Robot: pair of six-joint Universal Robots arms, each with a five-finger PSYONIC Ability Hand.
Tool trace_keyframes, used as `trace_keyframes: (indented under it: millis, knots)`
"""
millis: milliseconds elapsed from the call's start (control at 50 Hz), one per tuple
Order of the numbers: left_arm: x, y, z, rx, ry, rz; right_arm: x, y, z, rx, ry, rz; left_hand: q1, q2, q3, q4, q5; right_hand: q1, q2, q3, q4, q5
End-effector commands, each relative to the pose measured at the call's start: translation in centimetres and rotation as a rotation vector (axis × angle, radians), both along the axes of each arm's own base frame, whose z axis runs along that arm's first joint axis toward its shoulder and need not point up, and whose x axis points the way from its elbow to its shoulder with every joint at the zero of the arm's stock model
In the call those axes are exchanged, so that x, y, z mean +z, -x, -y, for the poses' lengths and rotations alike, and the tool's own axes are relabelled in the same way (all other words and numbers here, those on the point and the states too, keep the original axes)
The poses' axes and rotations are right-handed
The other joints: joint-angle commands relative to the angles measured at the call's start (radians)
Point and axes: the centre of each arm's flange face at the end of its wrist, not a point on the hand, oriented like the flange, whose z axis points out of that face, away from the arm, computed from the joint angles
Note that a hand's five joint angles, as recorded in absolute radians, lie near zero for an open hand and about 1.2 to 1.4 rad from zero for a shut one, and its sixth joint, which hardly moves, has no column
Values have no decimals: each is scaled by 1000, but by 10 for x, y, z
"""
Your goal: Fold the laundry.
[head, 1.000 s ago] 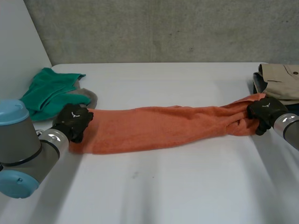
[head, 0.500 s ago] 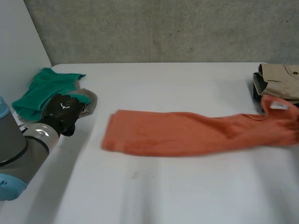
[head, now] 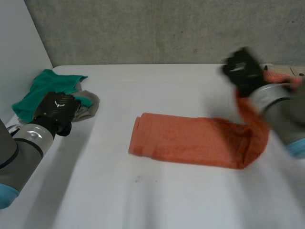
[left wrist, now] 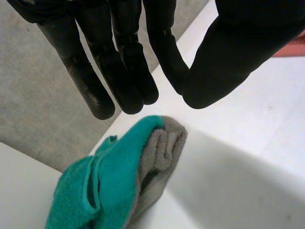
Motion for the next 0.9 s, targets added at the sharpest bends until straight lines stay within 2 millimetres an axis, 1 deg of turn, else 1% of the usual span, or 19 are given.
trace_keyframes:
  millis: [20,60,120,140,180,200,220,260,280,320,400,440,520,640,660,800,840,860,900]
  knots:
    - [11,16,-3,-45,34,-42,-66,-103,-89,404,-90,-74,231,187,190,182,213,274,223,207,198,242]
    - [14,23,-3,-63,43,-63,-92,-117,-104,454,-137,-102,225,181,184,177,207,274,223,207,198,242]
    - [18,27,-1,-72,56,-85,-107,-122,-111,465,-169,-117,219,175,179,171,201,274,223,207,198,242]
    - [19,31,2,-81,66,-95,-107,-122,-111,458,-181,-108,216,172,176,168,198,133,82,65,57,101]
    - [20,37,4,-96,73,-104,-104,-120,-110,439,-190,-93,213,169,173,165,196,-423,-474,-491,-499,-455]
    - [21,41,5,-105,78,-107,-100,-118,-111,415,-207,-63,213,169,173,165,196,-935,-986,-1003,-1011,-967]
    - [22,51,5,-131,87,-116,-96,-116,-110,395,-220,-40,202,158,161,153,184,-948,-998,-1015,-1024,-979]
    - [25,60,6,-153,99,-124,-82,-109,-105,345,-246,26,172,128,132,124,155,-948,-998,-1015,-1024,-979]
    - [27,64,6,-164,104,-129,-61,-96,-95,279,-264,116,164,120,123,115,146,-948,-998,-1015,-1024,-979]
    - [29,75,7,-193,114,-142,-44,-80,-85,214,-298,208,117,73,76,68,99,-948,-998,-1015,-1024,-979]
    - [28,100,4,-255,117,-167,-33,-45,-74,99,-411,374,52,8,11,3,34,-948,-998,-1015,-1024,-979]
    - [27,113,0,-288,114,-180,-38,-31,-77,51,-484,408,40,-4,0,-8,22,-948,-998,-1015,-1024,-979]
    - [10,143,-6,-357,82,-195,-50,-4,-78,-53,-565,384,-179,-223,-220,-228,-197,-948,-998,-1015,-1024,-979]
    - [-24,164,-6,-393,23,-166,-75,33,-61,-227,-597,324,-315,-359,-356,-364,-333,-888,-939,-955,-964,-920]
    - [-30,166,-5,-396,14,-163,-86,39,-57,-260,-617,306,-315,-359,-356,-364,-333,-815,-866,-882,-891,-847]
    - [-52,169,-1,-363,-18,-141,-98,44,-51,-298,-637,293,-306,-350,-347,-355,-324,-363,-413,-430,-438,-394]
    - [-56,169,-1,-346,-24,-136,-98,47,-51,-306,-643,302,-303,-347,-344,-352,-321,-58,-109,-125,-134,-90]
    - [-58,167,0,-329,-26,-132,-99,47,-51,-308,-646,305,-298,-342,-338,-346,-315,214,163,146,138,182]
    - [-61,165,3,-302,-26,-126,-102,50,-52,-317,-654,309,-289,-333,-329,-337,-307,274,223,207,198,242]
